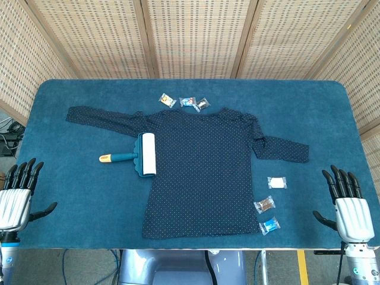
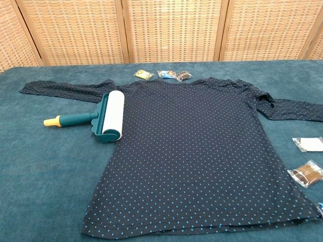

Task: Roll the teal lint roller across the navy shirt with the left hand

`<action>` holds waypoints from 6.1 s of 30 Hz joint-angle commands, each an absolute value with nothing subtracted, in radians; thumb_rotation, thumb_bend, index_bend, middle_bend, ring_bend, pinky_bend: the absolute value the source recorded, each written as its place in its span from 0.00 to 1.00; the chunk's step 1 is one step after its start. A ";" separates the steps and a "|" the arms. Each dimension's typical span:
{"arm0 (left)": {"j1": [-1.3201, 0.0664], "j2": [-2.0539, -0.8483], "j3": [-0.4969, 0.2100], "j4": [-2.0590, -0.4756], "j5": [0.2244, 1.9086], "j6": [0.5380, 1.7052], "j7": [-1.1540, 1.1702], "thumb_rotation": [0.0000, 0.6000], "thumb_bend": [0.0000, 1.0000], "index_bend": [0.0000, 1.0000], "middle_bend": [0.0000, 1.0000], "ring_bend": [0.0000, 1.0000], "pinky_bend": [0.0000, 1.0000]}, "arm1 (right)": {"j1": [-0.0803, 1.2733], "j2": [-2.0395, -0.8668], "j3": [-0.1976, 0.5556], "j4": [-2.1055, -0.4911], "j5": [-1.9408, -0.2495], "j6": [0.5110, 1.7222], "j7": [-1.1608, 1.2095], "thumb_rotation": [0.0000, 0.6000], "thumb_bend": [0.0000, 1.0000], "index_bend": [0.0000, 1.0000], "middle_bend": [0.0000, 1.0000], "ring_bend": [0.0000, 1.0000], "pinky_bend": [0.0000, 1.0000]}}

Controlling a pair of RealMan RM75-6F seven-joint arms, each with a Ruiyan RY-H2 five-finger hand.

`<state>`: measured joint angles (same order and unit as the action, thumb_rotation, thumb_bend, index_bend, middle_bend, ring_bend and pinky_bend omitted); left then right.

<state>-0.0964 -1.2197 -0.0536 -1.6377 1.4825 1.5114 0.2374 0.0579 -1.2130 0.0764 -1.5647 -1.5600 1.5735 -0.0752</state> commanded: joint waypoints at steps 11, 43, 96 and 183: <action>-0.098 -1.211 -0.052 -1.645 1.475 1.500 0.237 1.00 0.18 0.00 0.00 0.00 0.00 | 0.057 -1.217 0.071 -1.569 -1.569 1.576 -0.087 1.00 0.14 0.00 0.00 0.00 0.00; -0.331 -1.174 -0.198 -1.751 1.283 1.207 0.433 1.00 0.19 0.00 0.69 0.62 0.62 | 0.063 -1.215 0.081 -1.559 -1.530 1.545 -0.061 1.00 0.14 0.01 0.00 0.00 0.00; -0.917 -1.529 -0.121 -1.326 0.538 0.927 0.819 1.00 0.29 0.42 0.89 0.79 0.73 | 0.065 -1.223 0.110 -1.498 -1.508 1.565 0.042 1.00 0.14 0.06 0.00 0.00 0.00; -1.405 -1.414 -0.003 -1.538 -0.070 0.915 1.437 1.00 0.90 0.88 0.91 0.79 0.70 | 0.058 -1.188 0.134 -1.465 -1.473 1.558 0.212 1.00 0.14 0.08 0.00 0.00 0.00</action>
<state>-1.3911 -1.4028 -0.0091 -1.5476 -0.0595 0.9087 1.4238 0.0573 -1.1882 0.1339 -1.4666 -1.4748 1.5595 0.2107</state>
